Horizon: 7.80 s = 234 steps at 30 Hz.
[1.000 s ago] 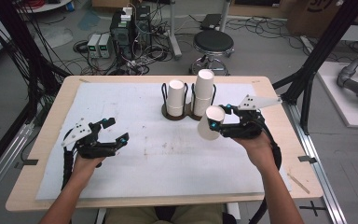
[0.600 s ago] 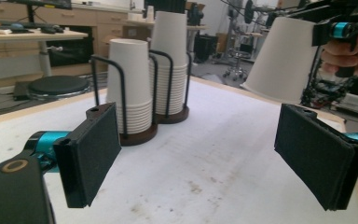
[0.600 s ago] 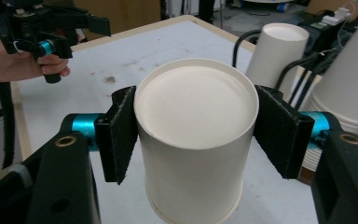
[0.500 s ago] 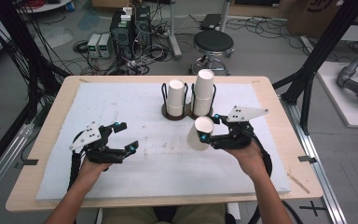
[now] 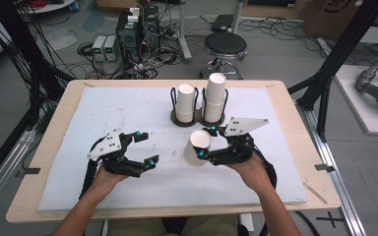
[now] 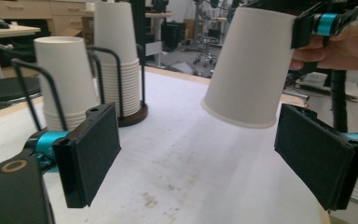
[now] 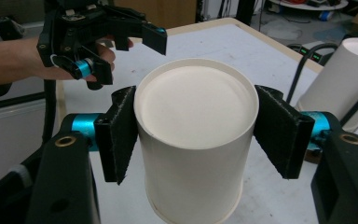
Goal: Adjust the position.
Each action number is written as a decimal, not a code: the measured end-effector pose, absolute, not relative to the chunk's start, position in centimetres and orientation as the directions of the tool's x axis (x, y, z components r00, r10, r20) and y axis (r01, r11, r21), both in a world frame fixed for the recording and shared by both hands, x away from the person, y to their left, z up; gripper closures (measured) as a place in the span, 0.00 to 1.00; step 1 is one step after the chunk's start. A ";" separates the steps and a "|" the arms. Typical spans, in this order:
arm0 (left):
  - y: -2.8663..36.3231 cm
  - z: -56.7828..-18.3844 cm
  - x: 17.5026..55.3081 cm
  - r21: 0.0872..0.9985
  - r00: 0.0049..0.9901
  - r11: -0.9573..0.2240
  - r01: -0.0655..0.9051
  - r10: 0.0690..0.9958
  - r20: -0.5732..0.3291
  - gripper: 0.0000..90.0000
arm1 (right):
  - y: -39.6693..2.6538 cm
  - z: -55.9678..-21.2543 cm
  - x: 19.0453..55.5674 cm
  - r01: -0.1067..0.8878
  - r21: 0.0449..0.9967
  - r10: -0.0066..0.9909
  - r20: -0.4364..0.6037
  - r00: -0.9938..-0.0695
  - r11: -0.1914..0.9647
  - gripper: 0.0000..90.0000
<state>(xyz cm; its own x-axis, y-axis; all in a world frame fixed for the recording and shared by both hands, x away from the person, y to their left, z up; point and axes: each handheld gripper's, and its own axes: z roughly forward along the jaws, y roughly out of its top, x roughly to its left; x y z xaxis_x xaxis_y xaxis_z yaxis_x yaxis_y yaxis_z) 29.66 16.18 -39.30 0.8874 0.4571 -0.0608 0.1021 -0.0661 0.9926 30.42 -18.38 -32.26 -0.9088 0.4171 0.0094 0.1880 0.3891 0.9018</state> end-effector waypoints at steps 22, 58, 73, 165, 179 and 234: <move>8.9 -39.8 30.4 0.984 0.950 -0.169 0.059 0.313 -0.003 0.16 | -17.0 -32.8 30.3 0.203 0.899 0.371 0.049 -0.927 0.389 0.39; 8.4 -39.7 30.3 0.975 0.956 -0.221 0.035 0.291 0.032 0.34 | -16.7 -32.9 30.2 0.222 0.908 0.347 0.093 -0.933 0.355 0.39; 9.0 -37.6 31.5 0.904 0.957 -0.412 0.114 0.290 0.011 0.34 | -17.5 -32.8 30.2 0.181 0.912 0.377 0.032 -0.926 0.368 0.21; 12.3 -38.3 30.4 0.994 0.984 -0.064 0.090 0.158 -0.079 0.18 | -19.1 -35.2 30.8 0.146 0.931 0.130 0.108 -0.986 0.333 0.38; 11.0 -38.5 30.2 0.994 0.988 -0.071 0.085 0.136 -0.075 0.18 | -18.9 -35.4 30.9 0.174 0.945 0.097 0.152 -0.984 0.277 0.38; 10.8 -29.6 32.5 0.784 0.986 -0.620 0.021 0.141 0.084 0.29 | -15.5 -31.6 31.9 0.049 0.817 0.209 -0.089 -0.974 0.575 0.21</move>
